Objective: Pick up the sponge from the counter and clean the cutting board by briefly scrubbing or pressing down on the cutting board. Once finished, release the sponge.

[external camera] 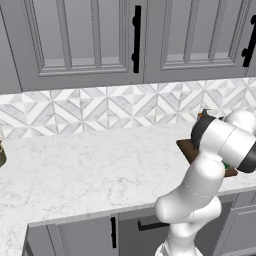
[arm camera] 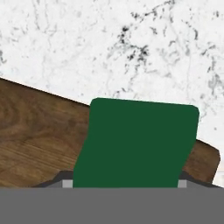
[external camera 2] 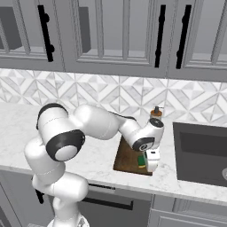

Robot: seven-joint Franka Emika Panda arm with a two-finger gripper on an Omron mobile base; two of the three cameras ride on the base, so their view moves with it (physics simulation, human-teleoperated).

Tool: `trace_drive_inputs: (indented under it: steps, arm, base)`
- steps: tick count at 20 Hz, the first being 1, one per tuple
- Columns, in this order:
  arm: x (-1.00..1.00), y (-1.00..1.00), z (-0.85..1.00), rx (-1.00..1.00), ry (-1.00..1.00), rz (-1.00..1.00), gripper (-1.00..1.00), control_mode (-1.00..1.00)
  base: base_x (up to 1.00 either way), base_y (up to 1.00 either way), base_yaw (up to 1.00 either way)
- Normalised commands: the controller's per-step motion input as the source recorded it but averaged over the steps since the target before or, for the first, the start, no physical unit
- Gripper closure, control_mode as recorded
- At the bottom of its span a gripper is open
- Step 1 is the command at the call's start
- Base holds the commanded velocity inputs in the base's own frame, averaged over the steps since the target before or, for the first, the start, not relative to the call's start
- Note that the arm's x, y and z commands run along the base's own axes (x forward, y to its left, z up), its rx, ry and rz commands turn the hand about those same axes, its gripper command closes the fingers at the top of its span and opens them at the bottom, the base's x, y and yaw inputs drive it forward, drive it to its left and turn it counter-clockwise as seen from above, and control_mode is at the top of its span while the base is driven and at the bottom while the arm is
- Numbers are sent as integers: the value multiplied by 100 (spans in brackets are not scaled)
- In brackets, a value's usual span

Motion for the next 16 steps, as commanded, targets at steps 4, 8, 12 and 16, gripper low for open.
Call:
trace_drive_inputs:
  steps: [4, 8, 12, 16]
  arm:
    - [-43, 0, -29, 0, 0, 0, 100, -100]
    - [-36, 1, -37, 0, 1, 0, 100, -100]
    - [0, 1, -11, 0, 5, 0, 100, -100]
    - [-45, -21, 0, 2, -1, 0, 100, -100]
  base:
    - [0, 0, 0]
    - [0, 0, 0]
    - [0, 0, 0]
    - [0, 0, 0]
